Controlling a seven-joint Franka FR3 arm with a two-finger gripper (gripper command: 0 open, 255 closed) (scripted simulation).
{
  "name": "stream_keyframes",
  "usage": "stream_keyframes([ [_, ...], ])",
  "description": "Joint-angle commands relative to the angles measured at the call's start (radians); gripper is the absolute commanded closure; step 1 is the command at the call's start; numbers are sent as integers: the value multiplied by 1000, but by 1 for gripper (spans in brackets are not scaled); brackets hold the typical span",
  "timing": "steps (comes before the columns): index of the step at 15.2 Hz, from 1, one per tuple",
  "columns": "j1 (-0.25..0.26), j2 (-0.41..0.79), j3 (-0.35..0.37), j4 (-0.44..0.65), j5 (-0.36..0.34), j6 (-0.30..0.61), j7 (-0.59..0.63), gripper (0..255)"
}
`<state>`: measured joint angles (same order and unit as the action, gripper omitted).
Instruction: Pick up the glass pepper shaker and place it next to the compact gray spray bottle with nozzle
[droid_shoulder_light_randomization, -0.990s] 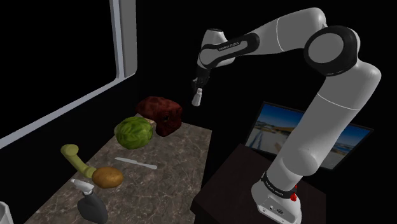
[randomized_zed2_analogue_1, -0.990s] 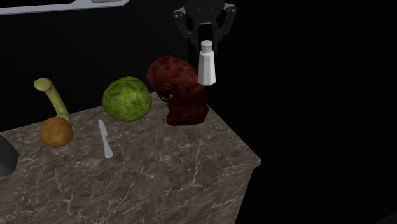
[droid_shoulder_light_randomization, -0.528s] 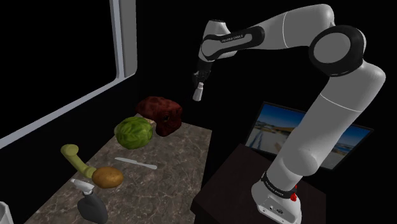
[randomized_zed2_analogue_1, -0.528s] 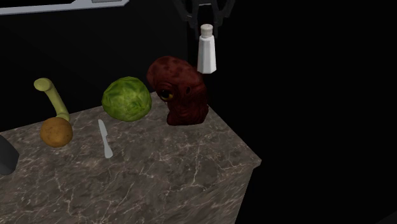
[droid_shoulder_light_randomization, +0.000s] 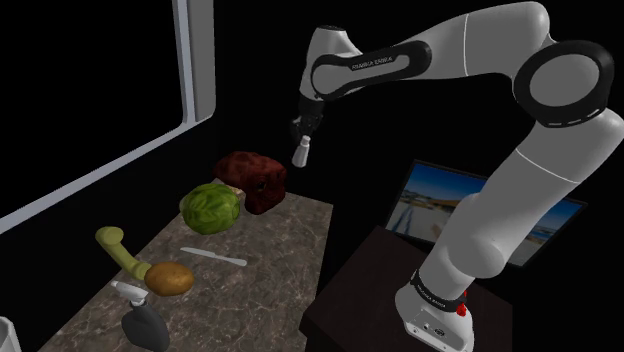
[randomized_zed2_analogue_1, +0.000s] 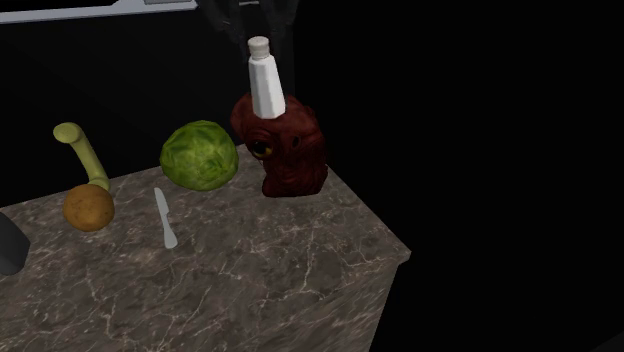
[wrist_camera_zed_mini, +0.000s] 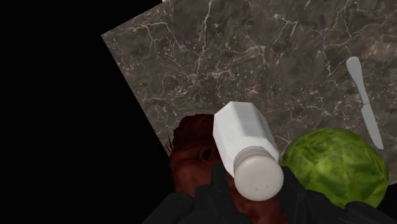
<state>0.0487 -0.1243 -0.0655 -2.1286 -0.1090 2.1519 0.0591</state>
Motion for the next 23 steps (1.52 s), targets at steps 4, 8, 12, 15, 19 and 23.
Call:
stream_keyframes([
  [4,50,-32,69,-38,-10,-6,126,255],
  [8,91,-44,129,-48,-13,-18,227,255],
  [12,133,-40,189,-40,-15,-34,329,255],
  [15,164,-27,234,-22,-18,-48,405,255],
  [19,205,6,293,19,-26,-69,507,255],
  [23,247,54,349,77,-42,-95,611,255],
])
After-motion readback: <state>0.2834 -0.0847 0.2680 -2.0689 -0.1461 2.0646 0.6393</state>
